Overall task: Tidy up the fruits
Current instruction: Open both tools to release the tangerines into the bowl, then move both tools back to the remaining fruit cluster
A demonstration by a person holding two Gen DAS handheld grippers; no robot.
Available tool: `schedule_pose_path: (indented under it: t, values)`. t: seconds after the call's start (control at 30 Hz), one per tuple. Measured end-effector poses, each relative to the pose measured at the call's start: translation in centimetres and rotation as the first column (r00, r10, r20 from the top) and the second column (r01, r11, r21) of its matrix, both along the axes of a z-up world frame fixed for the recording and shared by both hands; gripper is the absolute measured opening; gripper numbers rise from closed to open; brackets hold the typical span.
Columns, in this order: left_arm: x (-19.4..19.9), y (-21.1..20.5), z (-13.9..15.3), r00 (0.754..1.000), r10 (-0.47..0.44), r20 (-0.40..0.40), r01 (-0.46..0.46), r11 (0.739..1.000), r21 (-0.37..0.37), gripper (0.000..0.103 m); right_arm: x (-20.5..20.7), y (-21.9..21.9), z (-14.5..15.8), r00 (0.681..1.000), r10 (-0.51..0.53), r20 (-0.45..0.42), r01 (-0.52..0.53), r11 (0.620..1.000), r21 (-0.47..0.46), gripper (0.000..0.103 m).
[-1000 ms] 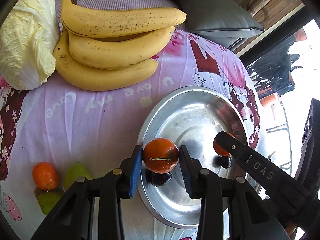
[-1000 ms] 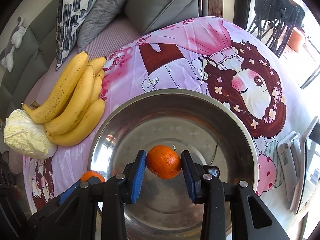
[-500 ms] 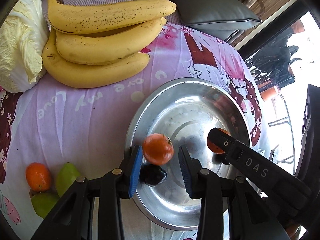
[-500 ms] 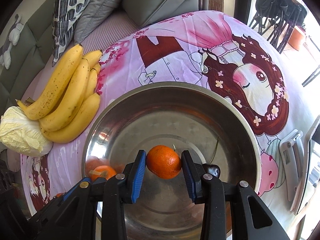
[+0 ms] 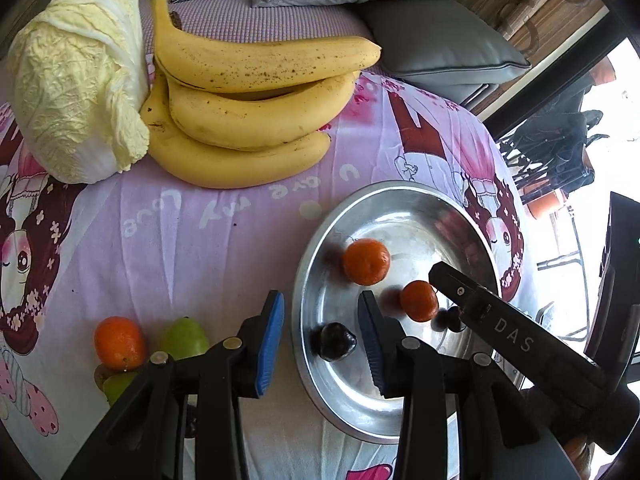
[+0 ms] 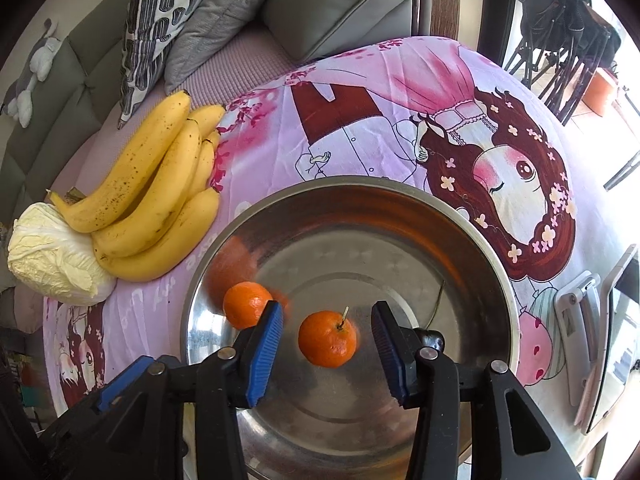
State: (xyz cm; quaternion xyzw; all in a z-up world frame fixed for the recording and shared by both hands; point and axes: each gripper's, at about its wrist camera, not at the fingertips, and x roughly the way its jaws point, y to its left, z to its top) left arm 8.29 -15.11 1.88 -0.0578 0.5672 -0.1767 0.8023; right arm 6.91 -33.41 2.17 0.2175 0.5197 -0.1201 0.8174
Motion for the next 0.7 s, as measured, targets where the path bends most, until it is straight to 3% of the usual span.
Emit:
schedule_pose_path:
  t: [0.17,0.37,0.57,0.7]
  values:
    - [0.5,4.3,0.2,0.992,0.121,0.027,-0.122,0.991,0.053,0.044,0.3,1.8,-0.2,0.998,0.058,-0.010,-0.058,0.998,-0.014,0.051]
    - [0.4,10.9,0.0,0.960,0.279,0.039,-0.281,0.954,0.105,0.049,0.6,5.3,0.3,0.988,0.155,0.007,-0.154,0.987,-0.039,0.053]
    - [-0.7,15.2,-0.7,0.932,0.361,0.024,-0.361,0.921,0.146,0.058,0.8,8.8,0.5,0.968,0.249,0.022,-0.248,0.968,-0.032,0.055]
    - [-1.3,16.2,-1.5,0.929,0.371,-0.005,-0.366,0.917,0.157,0.062,0.9,10.8,0.4,0.953,0.302,0.018,-0.300,0.953,-0.047,0.055]
